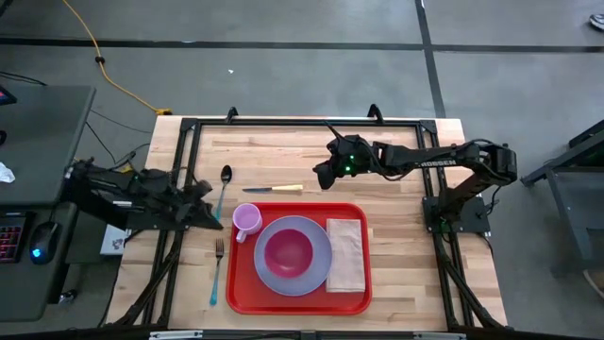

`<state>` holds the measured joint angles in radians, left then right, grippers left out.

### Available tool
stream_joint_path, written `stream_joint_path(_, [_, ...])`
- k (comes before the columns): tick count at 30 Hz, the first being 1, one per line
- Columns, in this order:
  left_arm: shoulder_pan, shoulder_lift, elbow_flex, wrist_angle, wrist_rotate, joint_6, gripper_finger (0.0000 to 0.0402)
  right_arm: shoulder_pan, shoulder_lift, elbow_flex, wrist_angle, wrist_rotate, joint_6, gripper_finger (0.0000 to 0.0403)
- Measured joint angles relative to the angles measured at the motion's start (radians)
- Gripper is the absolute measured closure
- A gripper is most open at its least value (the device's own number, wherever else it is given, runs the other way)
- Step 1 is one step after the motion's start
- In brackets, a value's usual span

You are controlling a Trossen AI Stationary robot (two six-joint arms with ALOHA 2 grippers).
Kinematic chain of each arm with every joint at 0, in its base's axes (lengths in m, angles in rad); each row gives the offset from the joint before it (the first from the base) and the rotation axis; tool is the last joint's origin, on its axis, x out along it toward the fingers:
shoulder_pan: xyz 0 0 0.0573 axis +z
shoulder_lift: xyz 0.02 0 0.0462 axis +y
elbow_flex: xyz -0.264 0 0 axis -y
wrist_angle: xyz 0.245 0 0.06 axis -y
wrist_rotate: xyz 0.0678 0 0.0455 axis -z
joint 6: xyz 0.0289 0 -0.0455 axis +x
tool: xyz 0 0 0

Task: Set up tray
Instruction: Put the blue fork on the brown napkin

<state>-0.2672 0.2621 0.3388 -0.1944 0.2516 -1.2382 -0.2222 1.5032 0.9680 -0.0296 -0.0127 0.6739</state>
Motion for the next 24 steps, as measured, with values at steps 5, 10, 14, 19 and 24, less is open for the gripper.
stream_joint_path(5, [-0.173,0.2,0.075,0.002,-0.062,0.003,0.0328,0.0,0.0,0.0,0.005,-0.028,0.009,0.0325])
stream_joint_path(10, [-0.363,0.351,0.21,-0.127,-0.192,-0.052,0.0328,0.0,0.0,0.0,0.005,-0.048,0.009,0.0325])
stream_joint_path(14, [-0.512,0.455,0.334,-0.281,-0.333,-0.146,0.0328,0.0,0.0,0.0,0.005,-0.049,0.007,0.0325])
stream_joint_path(19, [-0.667,0.583,0.422,-0.415,-0.486,-0.299,0.0328,0.0,0.0,0.0,0.004,-0.048,-0.002,0.0325])
stream_joint_path(24, [-0.779,0.713,0.427,-0.458,-0.555,-0.512,0.0328,-0.009,0.0,0.0,0.0,-0.044,-0.054,0.0325])
